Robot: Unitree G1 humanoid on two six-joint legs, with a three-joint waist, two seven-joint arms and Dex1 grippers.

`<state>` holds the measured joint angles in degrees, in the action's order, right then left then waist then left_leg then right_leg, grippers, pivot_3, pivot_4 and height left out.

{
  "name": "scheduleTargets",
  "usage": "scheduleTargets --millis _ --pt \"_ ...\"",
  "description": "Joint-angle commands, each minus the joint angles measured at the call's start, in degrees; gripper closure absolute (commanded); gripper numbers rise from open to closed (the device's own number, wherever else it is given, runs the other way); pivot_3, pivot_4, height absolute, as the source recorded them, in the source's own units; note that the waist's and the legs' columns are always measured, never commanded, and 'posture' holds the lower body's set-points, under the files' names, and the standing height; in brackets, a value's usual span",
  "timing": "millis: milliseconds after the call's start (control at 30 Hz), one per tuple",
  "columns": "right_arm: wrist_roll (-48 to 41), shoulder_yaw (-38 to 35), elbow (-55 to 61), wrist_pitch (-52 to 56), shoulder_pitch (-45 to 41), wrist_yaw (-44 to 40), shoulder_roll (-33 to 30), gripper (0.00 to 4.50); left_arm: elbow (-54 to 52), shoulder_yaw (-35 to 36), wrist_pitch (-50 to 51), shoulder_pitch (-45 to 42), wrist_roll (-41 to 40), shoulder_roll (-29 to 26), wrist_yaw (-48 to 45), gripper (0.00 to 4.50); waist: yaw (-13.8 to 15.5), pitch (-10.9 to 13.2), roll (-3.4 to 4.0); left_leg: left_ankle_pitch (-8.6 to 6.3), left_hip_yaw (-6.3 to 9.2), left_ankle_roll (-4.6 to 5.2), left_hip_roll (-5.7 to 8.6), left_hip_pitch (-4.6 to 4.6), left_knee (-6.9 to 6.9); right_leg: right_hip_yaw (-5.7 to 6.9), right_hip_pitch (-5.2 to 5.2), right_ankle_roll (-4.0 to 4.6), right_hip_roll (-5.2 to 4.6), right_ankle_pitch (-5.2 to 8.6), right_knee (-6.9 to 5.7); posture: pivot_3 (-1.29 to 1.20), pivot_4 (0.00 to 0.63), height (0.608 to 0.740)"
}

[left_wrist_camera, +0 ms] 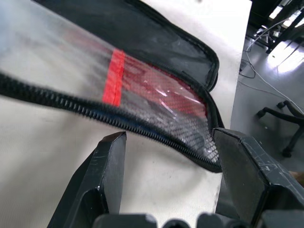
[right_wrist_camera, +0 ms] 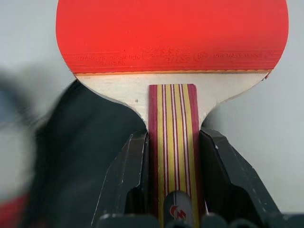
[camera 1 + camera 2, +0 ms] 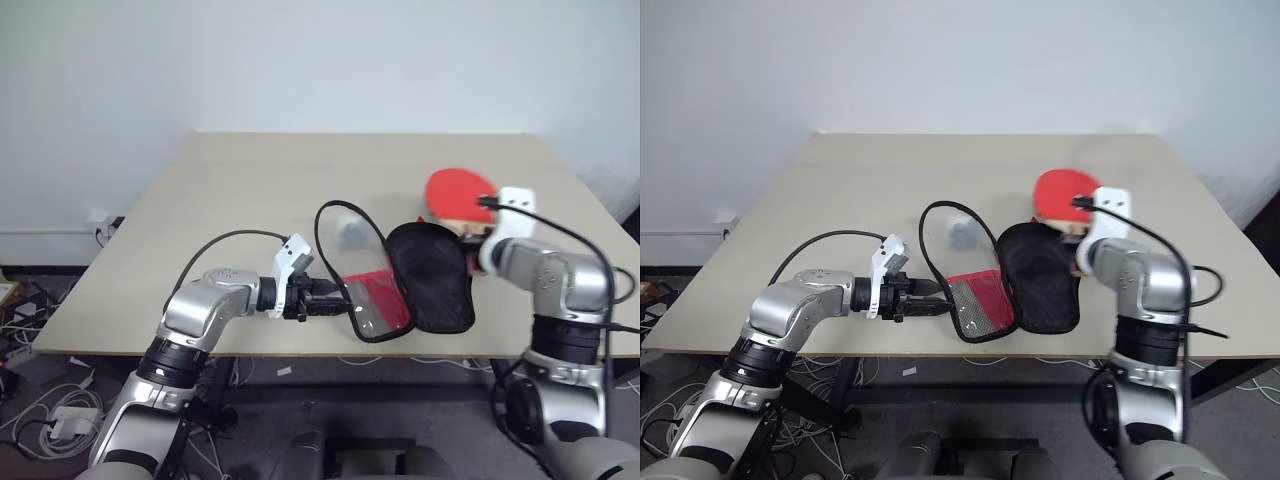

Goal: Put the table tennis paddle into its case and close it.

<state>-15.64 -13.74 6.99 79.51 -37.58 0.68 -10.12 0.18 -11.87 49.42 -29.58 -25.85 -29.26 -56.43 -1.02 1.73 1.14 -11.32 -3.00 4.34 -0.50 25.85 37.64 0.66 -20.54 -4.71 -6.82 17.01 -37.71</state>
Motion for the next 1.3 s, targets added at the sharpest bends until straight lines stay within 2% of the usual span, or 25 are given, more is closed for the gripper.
scheduleTargets --millis 33,233,400,967,1167,1300 --pt "0.76 -0.23 6.51 1.64 -0.52 1.76 1.65 3.39 -1.98 0.78 0.34 -0.84 -1.02 0.15 -0.1 1.44 0.16 0.0 0.0 0.01 0.01 -0.02 0.01 0.02 0.0 0.02 -0.01 0.0 -0.01 0.0 0.0 0.0 0.0 0.715" --pt "1.45 -0.43 10.09 4.77 3.2 2.47 3.83 3.39 -2.18 1.0 0.49 -0.59 -0.8 -0.22 0.01 1.44 0.41 -0.01 -0.02 -0.1 0.01 -0.27 0.04 0.02 0.01 0.06 -0.01 0.0 -0.02 0.0 0.01 0.0 0.0 0.715" --pt "2.2 0.18 11.8 5.62 7.07 1.72 3.1 3.39 -1.94 1.06 0.17 -0.82 -0.61 -0.3 -0.02 1.44 0.31 -0.01 -0.02 -0.05 -0.03 -0.33 0.03 0.02 -0.08 0.05 -0.06 0.0 -0.01 0.0 0.01 0.0 0.0 0.715" --pt "4.89 3.38 8.91 0.49 10.89 1.6 5.59 3.39 -1.84 0.38 -1.55 -1.53 0.28 -0.51 -0.79 1.44 -0.15 -0.01 -0.02 0.06 -0.01 -0.34 0.01 0.01 -0.23 0.05 -0.12 0.0 0.03 0.0 0.01 0.0 0.0 0.715" --pt "4.43 7.38 10.35 -1.31 12.37 -0.88 4.11 1.34 -2.32 0.53 -3.29 -1.04 0.26 -0.98 -1.71 1.44 -0.15 -0.01 -0.02 0.04 -0.02 -0.37 0.01 0.0 -0.24 0.05 -0.11 0.0 0.03 0.0 0.02 0.0 0.0 0.715" --pt "2.63 6.58 12.84 -2.32 11.74 -3.58 3.93 0.05 -2.48 0.58 -3.95 -0.82 0.27 -1.46 -2.18 1.44 -0.12 -0.01 -0.03 0.06 -0.01 -0.35 0.0 0.0 -0.24 0.05 -0.1 0.0 0.03 0.0 0.02 0.0 0.0 0.715"
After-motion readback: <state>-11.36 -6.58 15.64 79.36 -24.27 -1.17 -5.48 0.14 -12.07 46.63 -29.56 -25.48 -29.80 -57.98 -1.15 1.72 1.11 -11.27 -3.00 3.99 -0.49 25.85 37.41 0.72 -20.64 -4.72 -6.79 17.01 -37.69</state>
